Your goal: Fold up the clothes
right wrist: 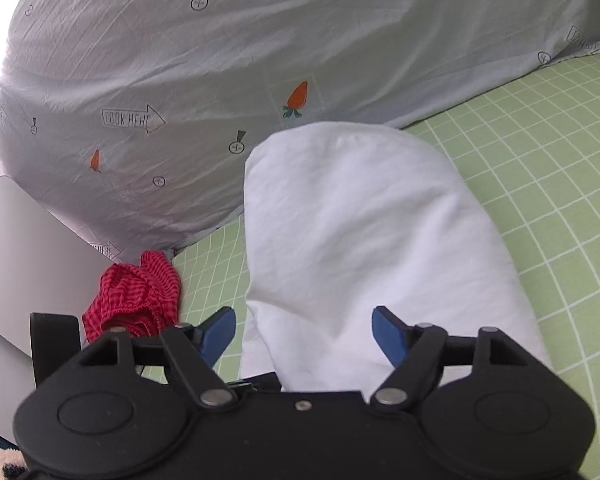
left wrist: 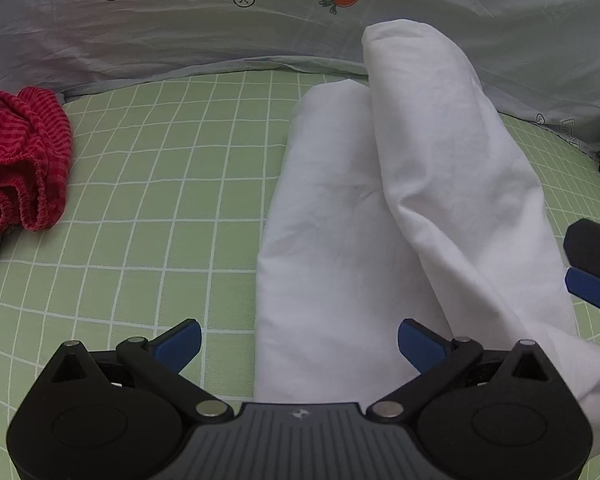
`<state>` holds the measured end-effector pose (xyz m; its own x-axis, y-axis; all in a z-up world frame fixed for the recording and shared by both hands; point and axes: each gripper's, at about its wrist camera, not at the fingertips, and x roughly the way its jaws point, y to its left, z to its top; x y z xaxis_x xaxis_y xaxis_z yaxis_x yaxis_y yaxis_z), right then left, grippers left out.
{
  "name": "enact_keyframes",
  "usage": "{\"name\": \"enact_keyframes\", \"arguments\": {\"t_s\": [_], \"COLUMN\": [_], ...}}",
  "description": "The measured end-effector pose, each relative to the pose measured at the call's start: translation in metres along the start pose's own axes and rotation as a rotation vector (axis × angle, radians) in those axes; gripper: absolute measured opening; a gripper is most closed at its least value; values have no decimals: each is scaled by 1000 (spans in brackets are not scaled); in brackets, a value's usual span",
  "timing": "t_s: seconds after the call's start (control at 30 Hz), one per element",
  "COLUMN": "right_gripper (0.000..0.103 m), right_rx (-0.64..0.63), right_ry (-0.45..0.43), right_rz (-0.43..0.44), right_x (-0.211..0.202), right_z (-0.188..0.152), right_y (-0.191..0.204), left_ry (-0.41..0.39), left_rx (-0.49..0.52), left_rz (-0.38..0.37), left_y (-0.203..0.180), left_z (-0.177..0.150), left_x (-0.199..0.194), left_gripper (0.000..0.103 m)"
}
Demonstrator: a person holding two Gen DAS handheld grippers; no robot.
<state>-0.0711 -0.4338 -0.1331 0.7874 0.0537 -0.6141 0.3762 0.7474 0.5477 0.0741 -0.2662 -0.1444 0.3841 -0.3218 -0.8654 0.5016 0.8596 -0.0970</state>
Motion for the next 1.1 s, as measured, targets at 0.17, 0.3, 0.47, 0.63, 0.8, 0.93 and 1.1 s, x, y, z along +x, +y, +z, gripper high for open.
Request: {"name": "enact_keyframes", "arguments": {"t_s": [0.17, 0.3, 0.47, 0.63, 0.8, 0.93, 1.1], "right_gripper": [96, 96, 99, 100, 100, 100, 100], "right_rx": [35, 63, 100, 117, 92, 86, 86], "right_ry": [-65, -115, -71, -28, -4, 4, -4], "right_rz": [-131, -235, -319, -323, -316, -314, -330], "right_x": [-29, -52, -51, -43, -39, -38, -37], "right_z": [5, 9, -2, -4, -6, -6, -4], "right_y": [-31, -57, -84, -98, -98, -99, -99], "left_ry": [-21, -29, -66, -9, 36, 23, -70], "left_rx": [-60, -157, -291, -287, -288, -253, -183], "left_rz": [-52, -121, -247, -288, -333, -314, -303], "left_y": [-5, 0, 9, -6, -25, -37, -37], "left_z": [1, 2, 0, -8, -15, -15, -9], "left_x": [-9, -16, -25, -5, 14, 16, -15], "left_gripper": [103, 102, 102, 100, 67, 22, 12]}}
